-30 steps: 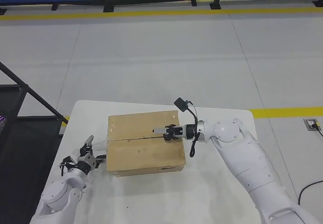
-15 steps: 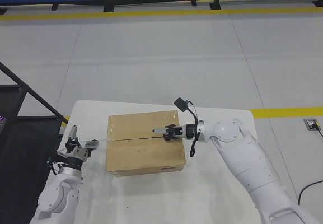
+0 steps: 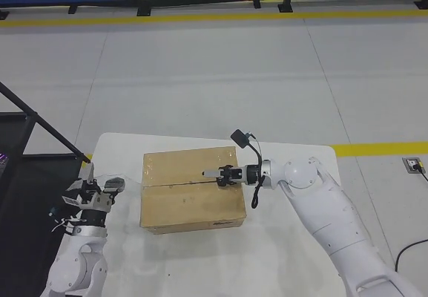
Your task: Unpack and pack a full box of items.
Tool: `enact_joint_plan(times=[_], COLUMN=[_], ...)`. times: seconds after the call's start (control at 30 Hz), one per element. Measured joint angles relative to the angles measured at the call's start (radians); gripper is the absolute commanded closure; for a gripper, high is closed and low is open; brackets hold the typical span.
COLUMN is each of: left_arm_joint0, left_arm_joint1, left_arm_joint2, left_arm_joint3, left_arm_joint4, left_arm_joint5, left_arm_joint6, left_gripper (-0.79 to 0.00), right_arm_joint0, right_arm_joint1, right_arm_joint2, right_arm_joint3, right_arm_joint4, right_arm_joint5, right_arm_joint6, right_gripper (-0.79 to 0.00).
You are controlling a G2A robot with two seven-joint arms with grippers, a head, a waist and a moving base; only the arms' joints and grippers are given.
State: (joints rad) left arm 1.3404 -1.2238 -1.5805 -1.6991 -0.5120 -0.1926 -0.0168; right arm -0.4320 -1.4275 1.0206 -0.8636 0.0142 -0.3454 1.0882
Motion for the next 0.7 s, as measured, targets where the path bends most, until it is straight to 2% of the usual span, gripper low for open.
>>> enact_joint_plan(times=[0.33,0.7], left_arm_joint0=[-0.006,-0.006], left_arm_joint1=[-0.009,-0.019], left_arm_joint2=[0.029,0.077], left_arm_joint3=[-0.054,-0.068], left_arm_joint4=[0.070,0.244], left_arm_joint5=[0.007,-0.013], left_arm_joint6=[0.037,0.095], left_gripper=[-0.785,-0.785], right_arm_joint0=[0.000,-0.041], right_arm_joint1=[0.000,0.010], right_arm_joint2=[0.000,0.005], right_arm_joint3=[0.000,-0.052], right_arm_joint4=[0.000,-0.010], right_arm_joint5=[0.000,0.028], right_arm_joint6=[0.000,-0.025], right_gripper=[-0.785,-0.785])
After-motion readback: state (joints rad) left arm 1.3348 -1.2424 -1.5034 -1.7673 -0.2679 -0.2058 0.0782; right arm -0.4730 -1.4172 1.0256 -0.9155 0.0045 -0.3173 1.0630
